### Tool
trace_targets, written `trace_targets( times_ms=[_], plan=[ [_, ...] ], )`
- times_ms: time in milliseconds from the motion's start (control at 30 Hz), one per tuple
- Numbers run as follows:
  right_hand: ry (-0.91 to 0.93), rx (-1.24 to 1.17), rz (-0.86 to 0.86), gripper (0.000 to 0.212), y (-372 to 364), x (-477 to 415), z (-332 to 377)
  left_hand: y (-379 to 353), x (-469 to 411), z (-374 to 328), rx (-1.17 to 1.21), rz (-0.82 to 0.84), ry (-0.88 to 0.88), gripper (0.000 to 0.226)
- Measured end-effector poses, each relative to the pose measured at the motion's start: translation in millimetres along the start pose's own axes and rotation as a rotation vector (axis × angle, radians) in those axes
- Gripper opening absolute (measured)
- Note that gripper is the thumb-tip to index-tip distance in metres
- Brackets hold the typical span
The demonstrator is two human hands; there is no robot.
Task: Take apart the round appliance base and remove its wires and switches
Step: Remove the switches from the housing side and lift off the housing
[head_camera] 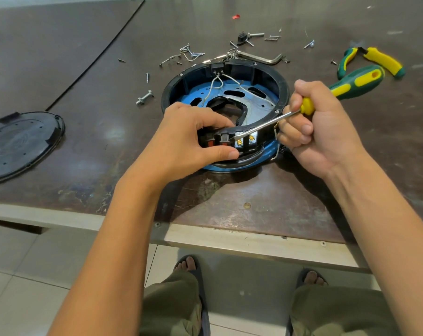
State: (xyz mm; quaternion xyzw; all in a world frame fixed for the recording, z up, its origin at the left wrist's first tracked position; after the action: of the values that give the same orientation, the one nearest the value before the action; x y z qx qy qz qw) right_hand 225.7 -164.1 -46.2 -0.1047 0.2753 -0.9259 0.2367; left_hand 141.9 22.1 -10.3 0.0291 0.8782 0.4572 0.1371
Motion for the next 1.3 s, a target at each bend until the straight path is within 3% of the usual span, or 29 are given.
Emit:
trace_targets(
  times_ms=[533, 833, 1100, 1300],
  plan=[
    [-0.075, 0.031, -0.061, 0.045, -3.8, -3.4, 4.7, -1.2, 1.7, 2.4, 0.001, -0.034, -0.009, 0.033],
    [0.158, 0.067, 0.092, 0.042, -9.1, 4.6, 9.3, -0.2, 2.1, 1.1, -0.002, -0.075, 0.038, 0.035],
    [0.092, 0.108, 0.115, 0.041, -17.1, 4.5, 1.8, -0.1, 2.3, 2.4, 0.005, -0.07, 0.018, 0.038],
    [-0.036, 0.058, 0.015, 0.041, -16.3, 4.6, -1.2, 0.4, 3.0, 1.2, 0.0, -0.066, 0.018, 0.037]
  ],
)
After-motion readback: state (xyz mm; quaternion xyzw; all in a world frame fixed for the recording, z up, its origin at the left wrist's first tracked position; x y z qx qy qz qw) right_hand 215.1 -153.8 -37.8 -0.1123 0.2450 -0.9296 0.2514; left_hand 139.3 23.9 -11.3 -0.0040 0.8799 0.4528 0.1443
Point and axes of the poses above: each hand's wrist, its own x-axis away from the middle knuckle, its own y-axis out of the back of the hand, z = x × y, the point moved 4 cm from there along -x, towards the middle knuckle, and after that the axes turned 4 degrees about z, right-handed, at the moved point
